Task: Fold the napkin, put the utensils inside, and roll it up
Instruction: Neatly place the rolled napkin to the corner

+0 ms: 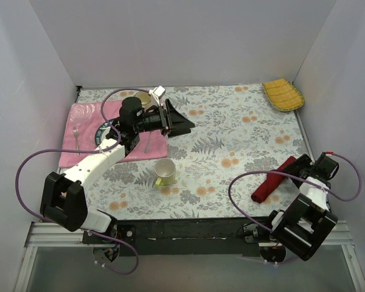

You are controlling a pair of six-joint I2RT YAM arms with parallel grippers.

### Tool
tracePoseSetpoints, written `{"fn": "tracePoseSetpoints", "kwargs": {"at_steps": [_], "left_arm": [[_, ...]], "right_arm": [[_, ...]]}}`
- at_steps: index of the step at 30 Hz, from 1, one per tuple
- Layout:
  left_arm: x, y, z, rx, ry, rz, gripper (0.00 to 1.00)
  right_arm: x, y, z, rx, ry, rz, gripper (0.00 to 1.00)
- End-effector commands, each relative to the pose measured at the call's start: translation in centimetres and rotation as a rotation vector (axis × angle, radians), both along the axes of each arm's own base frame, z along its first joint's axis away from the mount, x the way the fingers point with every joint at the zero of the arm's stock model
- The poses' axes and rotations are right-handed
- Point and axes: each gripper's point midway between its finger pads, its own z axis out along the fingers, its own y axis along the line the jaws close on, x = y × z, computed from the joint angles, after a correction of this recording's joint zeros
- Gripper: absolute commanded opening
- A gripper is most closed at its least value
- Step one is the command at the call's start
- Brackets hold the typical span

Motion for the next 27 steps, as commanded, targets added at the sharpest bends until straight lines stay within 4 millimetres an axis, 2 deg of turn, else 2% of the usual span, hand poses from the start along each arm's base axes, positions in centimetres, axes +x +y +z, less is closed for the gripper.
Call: {"fn": "tracePoseSetpoints", "kwargs": {"at_steps": [1, 2, 3, 4, 5, 6, 7, 8, 9, 10, 11, 12, 13, 14, 15, 16, 17, 18, 19, 20, 21, 23, 24, 25, 26, 27], "left_arm": [[-2.3, 0.2, 2.1, -0.035, -0.07, -0.038, 0.66], [-2.5, 0.2, 2.1, -0.035, -0.072, -0.043, 0.65], [-2.7, 0.2, 2.0, -0.035, -0.072, -0.047, 0.65], [-3.1, 0.0, 2.1, -0.033, -0.074, -0.055, 0.66], [-3.3, -0.1, 2.1, -0.032, -0.075, -0.055, 0.66], [-3.3, -0.1, 2.1, -0.027, -0.086, -0.053, 0.66], [-3.4, -0.2, 2.0, -0.02, -0.079, -0.053, 0.66], [-3.4, -0.1, 2.2, -0.018, -0.083, -0.041, 0.66], [-3.3, -0.1, 2.3, -0.007, -0.109, -0.032, 0.66], [-3.1, 0.1, 2.3, 0.017, -0.098, -0.019, 0.66], [-3.0, 0.3, 2.6, 0.035, -0.121, 0.0, 0.66], [-2.2, 0.6, 2.5, 0.071, -0.174, 0.05, 0.67], [-1.9, 1.0, 2.6, 0.115, -0.17, 0.082, 0.67], [-1.4, 1.3, 2.6, 0.14, -0.184, 0.112, 0.68], [-0.6, 1.8, 2.8, 0.167, -0.2, 0.176, 0.69], [-0.3, 2.3, 2.3, 0.208, -0.207, 0.198, 0.69], [0.0, 2.6, 2.7, 0.221, -0.219, 0.226, 0.69], [0.0, 3.1, 3.1, 0.227, -0.237, 0.256, 0.71], [0.4, 3.7, 3.1, 0.249, -0.242, 0.302, 0.72], [0.5, 4.1, 3.2, 0.258, -0.249, 0.324, 0.72], [0.2, 4.5, 3.8, 0.256, -0.266, 0.34, 0.75], [0.4, 5.1, 3.7, 0.273, -0.268, 0.375, 0.76], [0.4, 5.2, 3.7, 0.276, -0.268, 0.384, 0.76], [0.5, 5.6, 4.0, 0.277, -0.274, 0.406, 0.77], [0.5, 5.7, 4.1, 0.274, -0.269, 0.415, 0.77], [0.6, 5.8, 4.2, 0.272, -0.27, 0.427, 0.77]], "right_arm": [[-0.6, -1.8, 3.3, -0.107, 0.03, -0.058, 0.74], [-1.1, -2.4, 3.7, -0.147, 0.065, -0.088, 0.74], [-0.2, -2.1, 5.3, -0.191, 0.048, -0.061, 0.75], [-0.3, -3.0, 6.7, -0.27, 0.058, -0.099, 0.76], [0.0, -2.8, 7.6, -0.304, 0.057, -0.095, 0.76], [0.8, -0.8, 8.1, -0.322, 0.061, -0.037, 0.76], [1.3, -1.3, 10.3, -0.392, 0.052, -0.071, 0.76], [1.7, -0.6, 11.3, -0.42, 0.046, -0.06, 0.76], [2.2, 1.7, 11.8, -0.437, 0.052, 0.012, 0.76], [2.9, 2.1, 13.8, -0.465, 0.025, -0.007, 0.76], [3.4, 3.4, 14.8, -0.471, 0.008, 0.019, 0.76], [4.0, 7.2, 15.4, -0.475, -0.021, 0.133, 0.75], [3.7, 8.2, 15.6, -0.496, -0.003, 0.129, 0.75], [4.0, 9.9, 17.1, -0.488, -0.04, 0.157, 0.75], [3.8, 13.7, 17.5, -0.476, -0.071, 0.272, 0.75], [3.4, 15.0, 17.4, -0.509, -0.05, 0.317, 0.75], [3.3, 16.7, 18.9, -0.508, -0.078, 0.345, 0.75], [2.7, 19.4, 19.5, -0.523, -0.091, 0.442, 0.76], [1.8, 20.0, 18.5, -0.57, -0.013, 0.509, 0.77], [1.6, 20.7, 19.9, -0.562, -0.018, 0.524, 0.82], [0.9, 21.3, 19.7, -0.569, 0.002, 0.553, 0.84], [0.0, 21.1, 19.9, -0.547, 0.018, 0.575, 0.87], [-0.4, 21.2, 20.8, -0.518, -0.024, 0.594, 0.88], [-1.0, 22.2, 21.1, -0.467, -0.054, 0.657, 0.88], [-0.6, 23.3, 22.3, -0.417, -0.148, 0.677, 0.94], [-1.7, 23.0, 22.6, -0.402, -0.225, 0.728, 0.95]]}}
